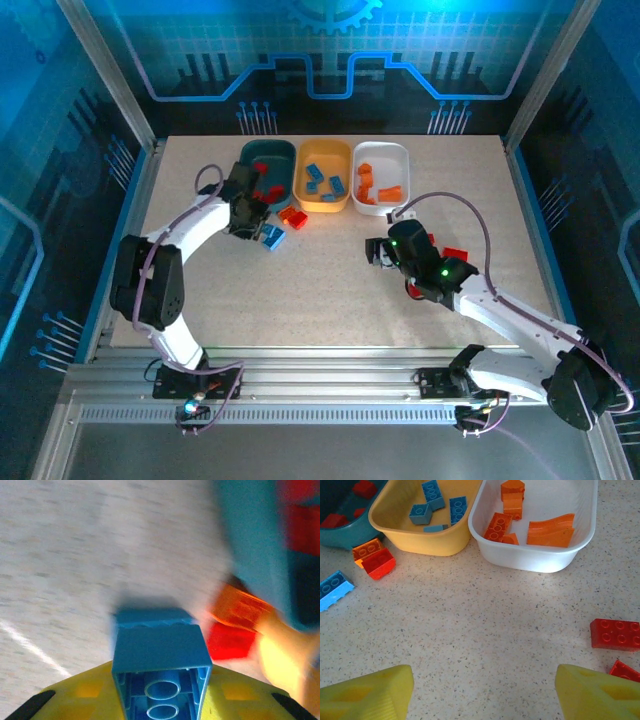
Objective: Sort the legos into containers by color
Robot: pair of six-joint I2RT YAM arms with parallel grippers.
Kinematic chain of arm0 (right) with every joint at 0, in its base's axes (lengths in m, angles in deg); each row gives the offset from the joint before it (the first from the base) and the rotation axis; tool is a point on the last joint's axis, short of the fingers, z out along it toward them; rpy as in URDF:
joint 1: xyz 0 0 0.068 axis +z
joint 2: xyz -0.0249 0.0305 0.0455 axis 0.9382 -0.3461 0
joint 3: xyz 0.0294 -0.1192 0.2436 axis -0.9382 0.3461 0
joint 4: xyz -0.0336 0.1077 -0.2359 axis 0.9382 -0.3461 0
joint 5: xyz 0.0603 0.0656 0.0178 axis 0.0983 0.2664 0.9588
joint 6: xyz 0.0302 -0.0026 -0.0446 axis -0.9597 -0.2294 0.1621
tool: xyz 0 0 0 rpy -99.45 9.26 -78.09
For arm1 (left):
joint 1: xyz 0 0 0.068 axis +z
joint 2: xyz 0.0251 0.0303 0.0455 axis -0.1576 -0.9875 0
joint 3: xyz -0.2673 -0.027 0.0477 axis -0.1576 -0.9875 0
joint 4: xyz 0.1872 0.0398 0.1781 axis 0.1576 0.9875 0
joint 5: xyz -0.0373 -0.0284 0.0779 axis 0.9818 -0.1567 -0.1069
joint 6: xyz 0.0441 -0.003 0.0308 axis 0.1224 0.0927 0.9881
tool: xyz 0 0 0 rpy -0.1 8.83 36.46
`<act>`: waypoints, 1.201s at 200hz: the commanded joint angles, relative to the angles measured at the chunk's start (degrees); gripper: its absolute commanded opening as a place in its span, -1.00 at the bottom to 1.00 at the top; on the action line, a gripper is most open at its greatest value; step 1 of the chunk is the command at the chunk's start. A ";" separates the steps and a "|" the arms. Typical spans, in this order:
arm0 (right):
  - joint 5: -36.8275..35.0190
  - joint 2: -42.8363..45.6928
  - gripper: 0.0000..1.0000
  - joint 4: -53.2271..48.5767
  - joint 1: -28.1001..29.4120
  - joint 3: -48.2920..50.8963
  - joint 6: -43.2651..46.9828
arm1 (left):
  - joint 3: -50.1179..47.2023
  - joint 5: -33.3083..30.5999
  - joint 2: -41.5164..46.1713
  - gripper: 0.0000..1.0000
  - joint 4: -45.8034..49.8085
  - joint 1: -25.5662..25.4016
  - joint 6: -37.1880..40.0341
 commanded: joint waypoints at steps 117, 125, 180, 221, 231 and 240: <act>-1.71 -1.79 0.51 2.22 -1.82 1.09 -0.51 | 47.72 13.73 -32.70 0.06 -2.81 -5.40 23.06; -1.51 -1.79 0.51 2.24 -1.79 1.06 -0.41 | 48.99 14.20 -33.53 0.15 -2.99 -5.41 23.62; -1.75 -1.02 0.52 2.11 -1.88 1.39 -0.05 | 49.27 14.53 -28.87 0.58 -3.04 -6.41 30.31; -1.52 -1.28 0.52 2.37 -1.89 1.56 -0.39 | 19.95 9.52 -9.83 0.68 -7.34 -6.50 47.98; -1.42 -1.39 0.53 2.28 -1.90 1.52 -0.49 | 14.39 7.95 -6.48 0.73 -5.91 -6.37 51.80; -1.31 -1.44 0.53 2.28 -1.87 1.48 -0.57 | 10.43 5.14 -4.29 0.75 -3.45 -6.37 54.74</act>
